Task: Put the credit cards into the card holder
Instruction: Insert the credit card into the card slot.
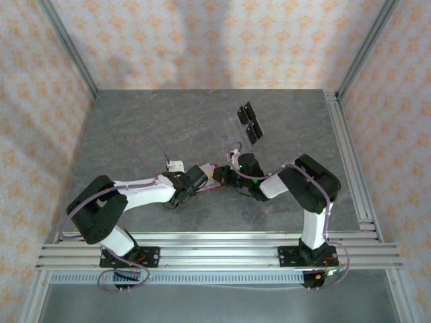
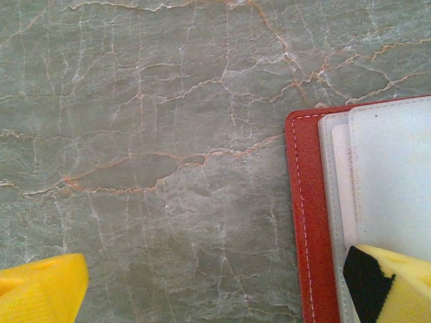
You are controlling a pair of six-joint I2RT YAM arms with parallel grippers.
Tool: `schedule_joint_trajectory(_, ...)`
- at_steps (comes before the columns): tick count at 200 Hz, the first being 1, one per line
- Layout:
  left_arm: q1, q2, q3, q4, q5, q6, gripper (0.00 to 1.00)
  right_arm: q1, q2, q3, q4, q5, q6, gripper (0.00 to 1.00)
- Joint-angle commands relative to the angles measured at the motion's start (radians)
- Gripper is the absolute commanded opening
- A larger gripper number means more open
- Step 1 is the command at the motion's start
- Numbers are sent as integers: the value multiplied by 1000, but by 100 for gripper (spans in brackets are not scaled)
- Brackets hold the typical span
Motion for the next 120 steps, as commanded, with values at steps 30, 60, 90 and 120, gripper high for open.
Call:
schedule_joint_trajectory(30,2,-1,-23,-30,-24,-15,100,6,24,20,82,-32,20,0)
schedule_joint_trajectory(60,2,-1,-26,-28,-23,-13,100,6,24,11,104,-37,34,0)
schedule_joint_trajectory(90,2,1,-25,-25,-22,-15,100,6,34,12,116,-44,46,0)
schedule_joint_trajectory(120,2,2,-26,-26,-22,-15,100,7,54,16,129,-56,60,0)
